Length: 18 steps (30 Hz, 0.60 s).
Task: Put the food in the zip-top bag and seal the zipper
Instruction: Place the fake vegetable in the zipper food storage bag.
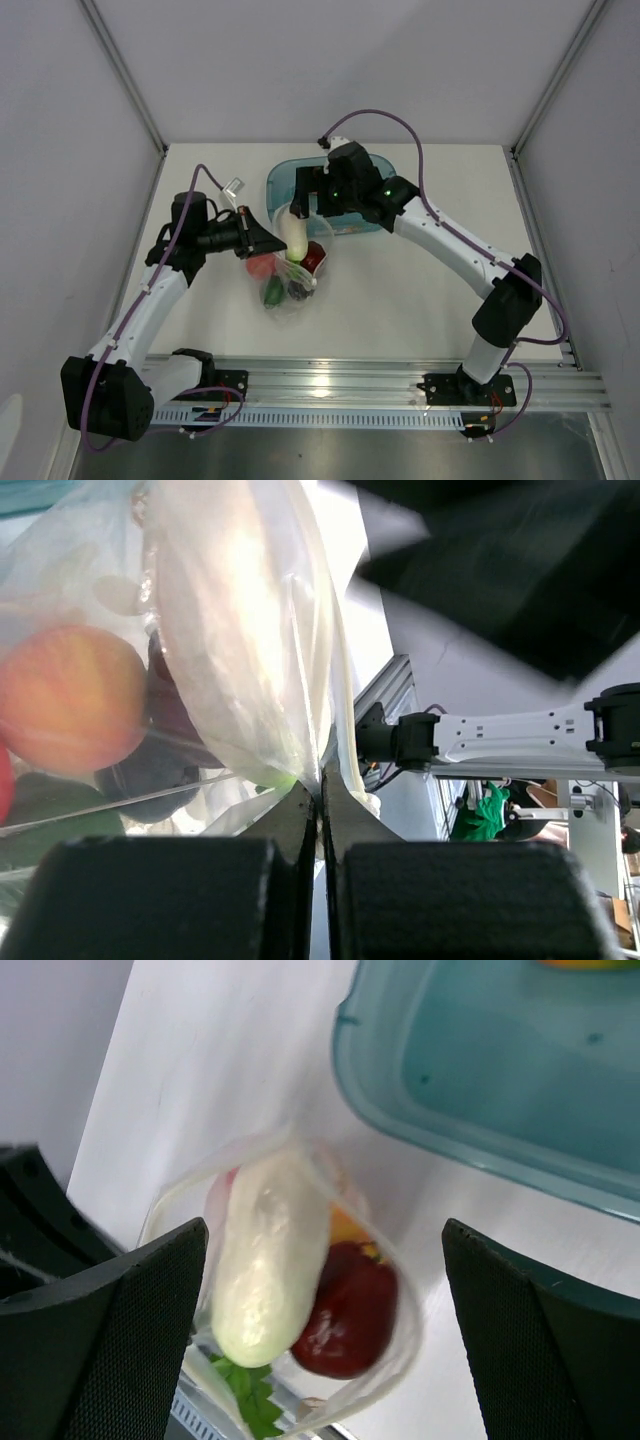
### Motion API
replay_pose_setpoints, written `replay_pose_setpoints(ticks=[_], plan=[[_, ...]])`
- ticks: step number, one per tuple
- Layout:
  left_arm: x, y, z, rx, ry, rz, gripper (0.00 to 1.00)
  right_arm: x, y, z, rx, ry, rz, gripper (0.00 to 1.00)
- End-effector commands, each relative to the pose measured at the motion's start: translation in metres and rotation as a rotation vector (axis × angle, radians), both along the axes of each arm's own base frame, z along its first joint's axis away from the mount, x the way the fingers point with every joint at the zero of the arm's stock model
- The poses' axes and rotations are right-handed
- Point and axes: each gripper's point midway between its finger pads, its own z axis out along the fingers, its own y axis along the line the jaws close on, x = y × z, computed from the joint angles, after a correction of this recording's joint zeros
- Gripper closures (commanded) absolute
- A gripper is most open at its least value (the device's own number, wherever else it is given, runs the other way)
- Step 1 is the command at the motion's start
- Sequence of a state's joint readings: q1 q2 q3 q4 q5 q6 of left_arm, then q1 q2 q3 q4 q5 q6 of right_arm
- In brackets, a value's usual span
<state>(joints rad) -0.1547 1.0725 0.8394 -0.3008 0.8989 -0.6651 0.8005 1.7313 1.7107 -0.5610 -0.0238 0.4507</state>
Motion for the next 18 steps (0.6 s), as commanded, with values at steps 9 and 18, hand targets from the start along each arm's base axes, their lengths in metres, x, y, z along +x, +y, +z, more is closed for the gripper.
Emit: replay_pose_setpoints(ticks=[9, 18], plan=[[-0.009, 0.007, -0.008, 0.085, -0.022, -0.017, 0.99, 0.116, -0.049, 0.041, 0.081, -0.028, -0.277, 0.01], [-0.012, 0.020, -0.018, 0.159, -0.008, 0.028, 1.00, 0.182, -0.045, -0.011, 0.194, 0.171, -0.451, 0.01]])
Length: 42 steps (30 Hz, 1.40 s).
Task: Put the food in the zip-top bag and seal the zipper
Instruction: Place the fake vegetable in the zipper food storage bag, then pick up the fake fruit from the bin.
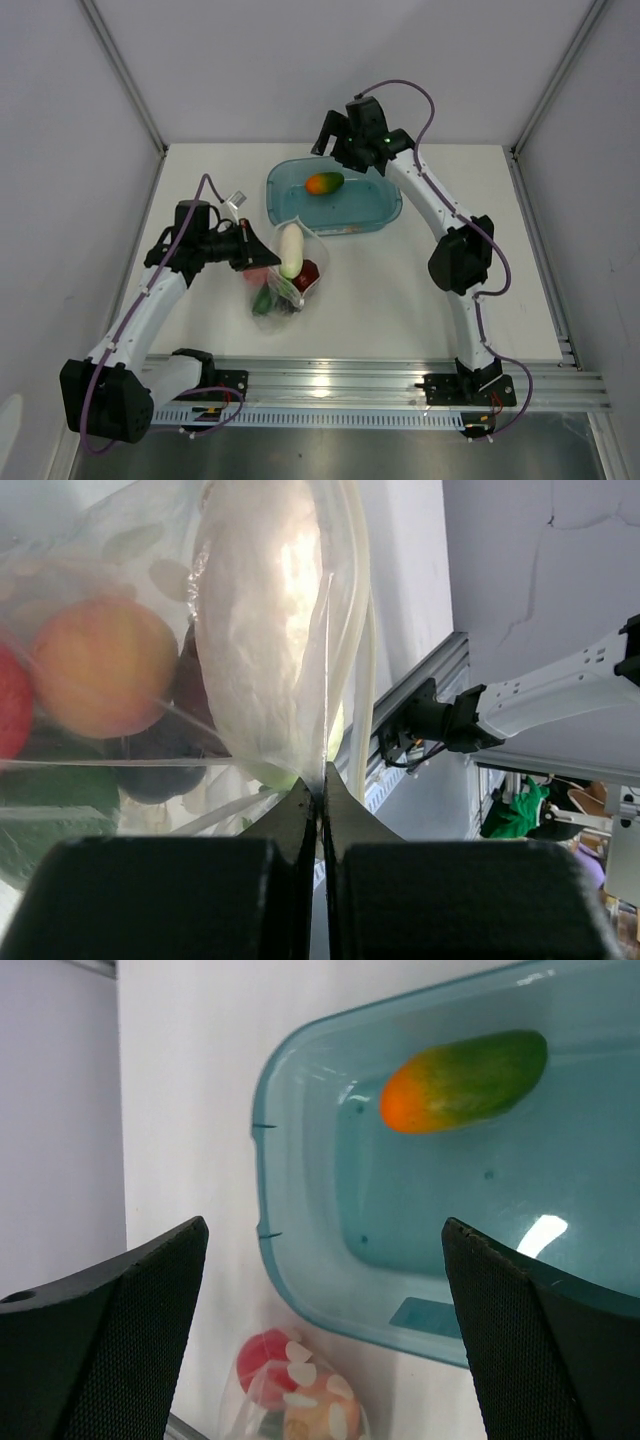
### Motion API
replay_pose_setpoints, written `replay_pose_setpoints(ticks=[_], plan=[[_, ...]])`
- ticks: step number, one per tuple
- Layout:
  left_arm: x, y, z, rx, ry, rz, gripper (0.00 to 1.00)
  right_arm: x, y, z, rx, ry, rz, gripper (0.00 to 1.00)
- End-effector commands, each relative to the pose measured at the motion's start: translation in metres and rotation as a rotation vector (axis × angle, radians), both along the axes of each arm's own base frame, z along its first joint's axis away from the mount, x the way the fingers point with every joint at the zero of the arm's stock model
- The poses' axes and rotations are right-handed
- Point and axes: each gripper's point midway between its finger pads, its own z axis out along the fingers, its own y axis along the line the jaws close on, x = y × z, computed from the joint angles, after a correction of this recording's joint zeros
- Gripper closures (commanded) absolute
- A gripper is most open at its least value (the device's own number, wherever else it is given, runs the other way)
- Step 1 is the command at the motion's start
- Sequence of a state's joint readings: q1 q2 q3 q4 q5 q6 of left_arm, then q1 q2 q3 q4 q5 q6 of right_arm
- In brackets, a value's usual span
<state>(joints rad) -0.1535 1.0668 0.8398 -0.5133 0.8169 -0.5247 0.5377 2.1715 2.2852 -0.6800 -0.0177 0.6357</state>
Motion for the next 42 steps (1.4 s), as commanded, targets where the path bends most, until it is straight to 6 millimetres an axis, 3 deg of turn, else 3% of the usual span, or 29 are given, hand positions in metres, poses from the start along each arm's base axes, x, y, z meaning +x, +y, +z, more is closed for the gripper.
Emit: replay_pose_setpoints(ticks=[1, 5, 12, 22, 32, 42], plan=[[0.002, 0.008, 0.014, 0.039, -0.084, 0.013, 0.99, 0.017, -0.006, -0.010, 0.096, 0.083, -0.099, 0.01], [0.002, 0.017, 0.007, 0.073, -0.073, 0.036, 0.99, 0.026, 0.004, -0.045, 0.149, 0.165, -0.131, 0.01], [0.004, 0.028, -0.001, 0.102, -0.053, 0.068, 0.99, 0.042, 0.020, -0.088, 0.221, 0.247, -0.190, 0.01], [0.009, 0.039, -0.013, 0.121, -0.011, 0.082, 0.99, 0.053, 0.035, -0.133, 0.235, 0.286, -0.247, 0.01], [0.013, 0.048, -0.017, 0.136, -0.002, 0.098, 0.99, 0.058, 0.038, -0.164, 0.251, 0.337, -0.301, 0.01], [0.014, 0.059, -0.020, 0.162, 0.000, 0.128, 1.00, 0.073, 0.032, -0.173, 0.233, 0.274, -0.360, 0.01]])
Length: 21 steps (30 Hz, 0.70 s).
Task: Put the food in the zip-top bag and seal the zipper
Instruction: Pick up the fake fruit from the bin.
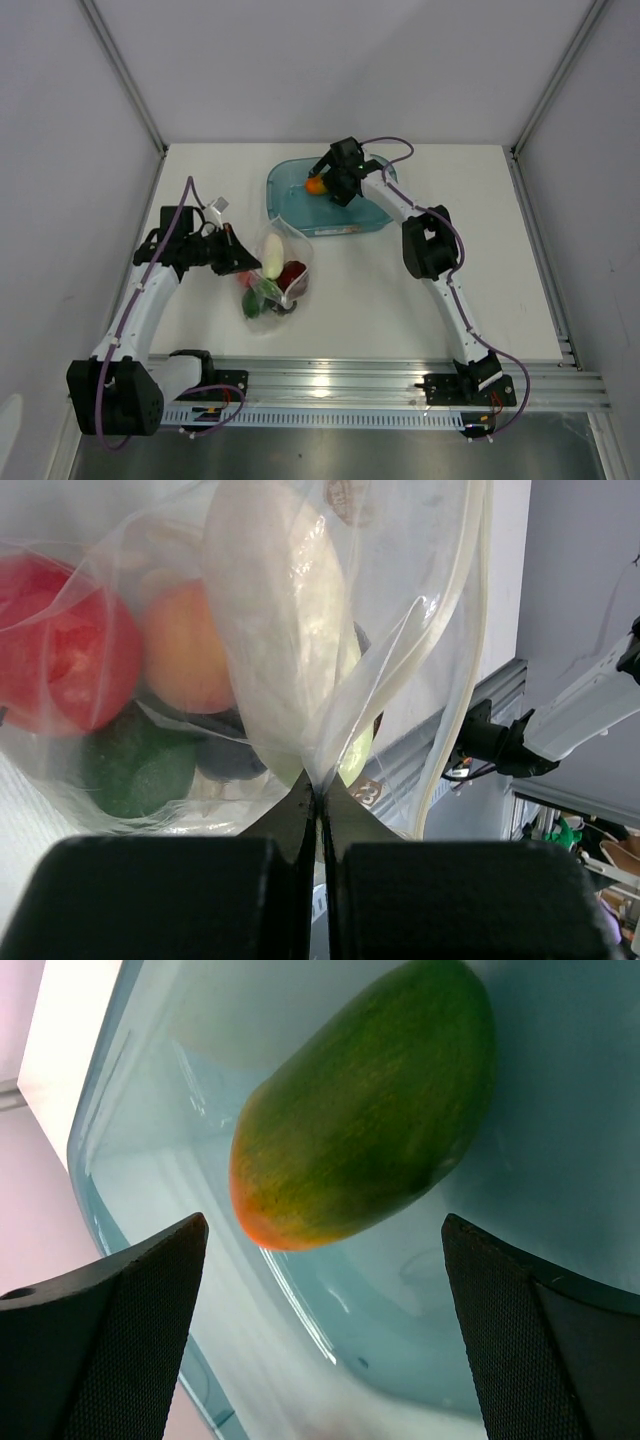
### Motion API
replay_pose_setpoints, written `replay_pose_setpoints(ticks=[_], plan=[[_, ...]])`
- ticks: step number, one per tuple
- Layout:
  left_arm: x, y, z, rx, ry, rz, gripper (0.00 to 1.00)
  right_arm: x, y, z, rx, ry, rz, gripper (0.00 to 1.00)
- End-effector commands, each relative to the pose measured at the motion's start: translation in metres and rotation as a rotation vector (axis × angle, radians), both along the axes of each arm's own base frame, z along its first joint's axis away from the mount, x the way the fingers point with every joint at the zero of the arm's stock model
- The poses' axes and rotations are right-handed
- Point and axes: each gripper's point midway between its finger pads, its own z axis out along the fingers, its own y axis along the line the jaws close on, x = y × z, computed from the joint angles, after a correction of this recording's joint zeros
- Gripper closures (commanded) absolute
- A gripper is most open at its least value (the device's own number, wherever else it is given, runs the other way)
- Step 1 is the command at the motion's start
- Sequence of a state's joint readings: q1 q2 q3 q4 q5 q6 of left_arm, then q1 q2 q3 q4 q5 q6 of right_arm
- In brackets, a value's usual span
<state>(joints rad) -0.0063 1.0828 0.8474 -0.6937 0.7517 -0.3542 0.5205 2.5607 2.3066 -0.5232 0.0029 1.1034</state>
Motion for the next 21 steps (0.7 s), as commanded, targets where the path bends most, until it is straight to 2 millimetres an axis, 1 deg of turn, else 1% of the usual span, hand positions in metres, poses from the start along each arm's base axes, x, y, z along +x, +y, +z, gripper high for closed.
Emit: replay_pose_setpoints(ticks=[1, 3, 7, 13, 15, 16, 18, 19, 21], plan=[[0.010, 0.011, 0.010, 0.033, -0.055, 0.022, 0.99, 0.019, 0.004, 0.015, 0.004, -0.088, -0.048, 0.01], [0.010, 0.013, 0.008, 0.035, -0.048, 0.029, 0.99, 0.021, 0.001, 0.012, 0.002, -0.084, -0.057, 0.00], [0.011, 0.016, 0.007, 0.036, -0.043, 0.039, 0.99, 0.022, -0.004, -0.003, -0.007, -0.058, -0.075, 0.00], [0.012, 0.019, 0.005, 0.032, -0.033, 0.054, 1.00, 0.027, -0.007, -0.010, -0.035, -0.074, -0.062, 0.01], [0.013, 0.020, 0.006, 0.031, -0.036, 0.055, 0.99, 0.025, -0.008, -0.016, -0.037, -0.061, -0.055, 0.07], [0.013, 0.020, 0.006, 0.031, -0.036, 0.057, 1.00, 0.026, -0.009, -0.017, -0.038, -0.061, -0.056, 0.15], [0.014, 0.021, 0.006, 0.030, -0.038, 0.059, 0.99, 0.026, -0.007, -0.015, -0.030, -0.067, -0.051, 0.19], [0.014, 0.021, 0.006, 0.030, -0.038, 0.060, 0.99, 0.025, -0.006, -0.017, -0.027, -0.065, -0.049, 0.24], [0.015, 0.021, 0.006, 0.025, -0.037, 0.061, 0.99, 0.025, -0.005, -0.017, -0.024, -0.067, -0.047, 0.30]])
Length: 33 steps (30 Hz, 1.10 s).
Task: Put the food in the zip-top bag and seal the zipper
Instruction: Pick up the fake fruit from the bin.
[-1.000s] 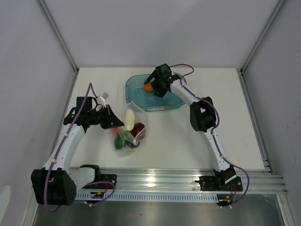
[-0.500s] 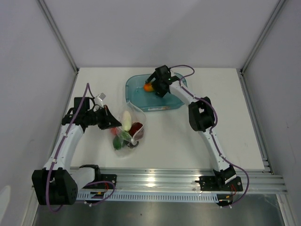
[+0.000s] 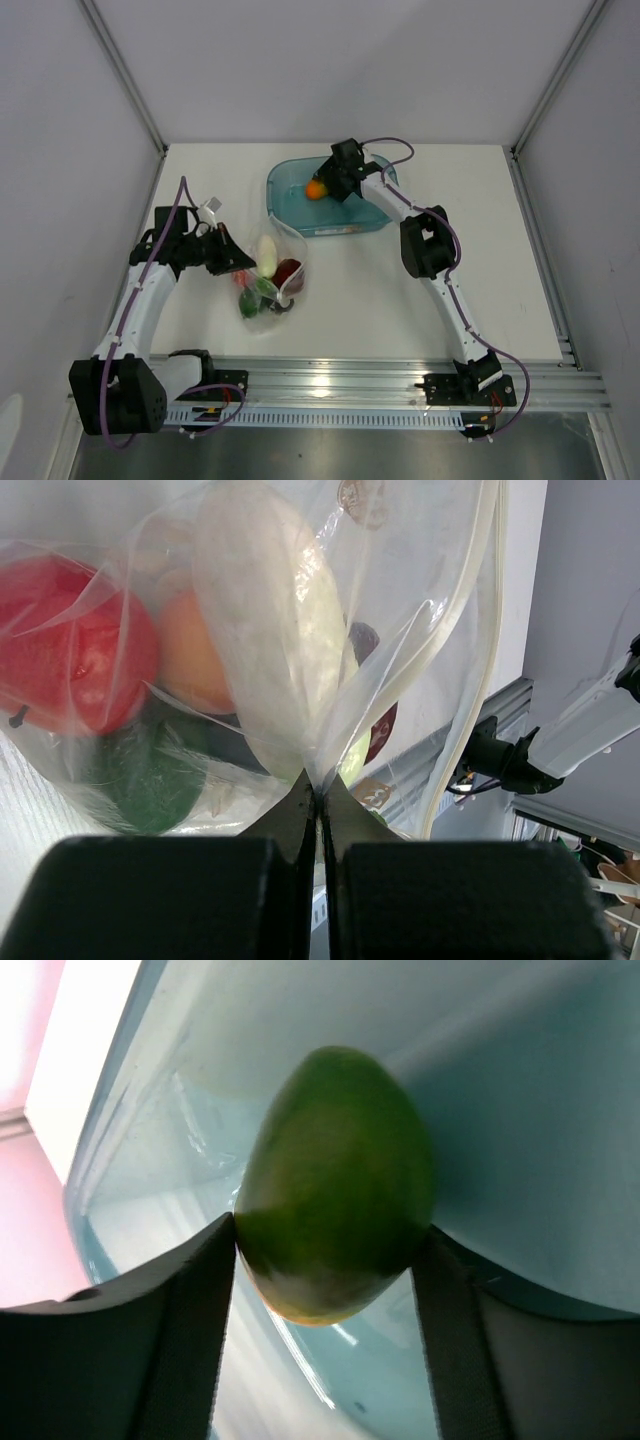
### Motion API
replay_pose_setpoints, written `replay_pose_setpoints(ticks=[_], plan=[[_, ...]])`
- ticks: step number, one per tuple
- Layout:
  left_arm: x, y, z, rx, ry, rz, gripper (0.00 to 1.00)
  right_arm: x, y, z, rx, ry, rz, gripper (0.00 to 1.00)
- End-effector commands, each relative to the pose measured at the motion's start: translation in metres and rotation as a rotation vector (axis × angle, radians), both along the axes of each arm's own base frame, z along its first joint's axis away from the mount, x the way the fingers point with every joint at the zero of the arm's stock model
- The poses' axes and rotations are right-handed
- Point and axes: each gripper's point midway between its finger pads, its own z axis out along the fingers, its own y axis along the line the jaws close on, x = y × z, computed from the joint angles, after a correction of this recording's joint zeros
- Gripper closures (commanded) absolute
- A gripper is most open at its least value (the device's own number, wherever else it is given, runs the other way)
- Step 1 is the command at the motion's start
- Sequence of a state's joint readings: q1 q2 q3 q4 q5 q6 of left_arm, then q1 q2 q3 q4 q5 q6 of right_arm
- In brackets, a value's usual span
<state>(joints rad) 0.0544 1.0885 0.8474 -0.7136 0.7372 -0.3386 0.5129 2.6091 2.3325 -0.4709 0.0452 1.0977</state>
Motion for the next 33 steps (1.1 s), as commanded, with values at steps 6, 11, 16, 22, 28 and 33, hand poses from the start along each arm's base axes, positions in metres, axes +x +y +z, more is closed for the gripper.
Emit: replay_pose_setpoints(ticks=[6, 11, 16, 22, 28, 33], plan=[[0.011, 0.004, 0.012, -0.002, -0.054, 0.000, 0.99, 0.006, 0.000, 0.000, -0.004, -0.033, 0.009, 0.48], [0.011, 0.002, 0.012, -0.017, -0.050, -0.001, 1.00, 0.005, 0.004, 0.014, -0.004, -0.065, 0.048, 0.71], [0.008, -0.001, 0.012, -0.036, -0.042, -0.004, 1.00, 0.001, 0.001, 0.046, -0.015, -0.125, 0.084, 1.00], [0.004, -0.001, 0.007, -0.048, -0.015, 0.018, 0.99, -0.016, -0.004, 0.080, -0.103, -0.205, 0.172, 1.00], [0.004, -0.002, 0.008, -0.065, -0.009, 0.040, 0.99, -0.046, -0.007, 0.144, -0.179, -0.339, 0.288, 1.00], [0.006, -0.004, 0.006, -0.084, -0.006, 0.052, 0.99, -0.095, -0.006, 0.173, -0.234, -0.401, 0.417, 1.00]])
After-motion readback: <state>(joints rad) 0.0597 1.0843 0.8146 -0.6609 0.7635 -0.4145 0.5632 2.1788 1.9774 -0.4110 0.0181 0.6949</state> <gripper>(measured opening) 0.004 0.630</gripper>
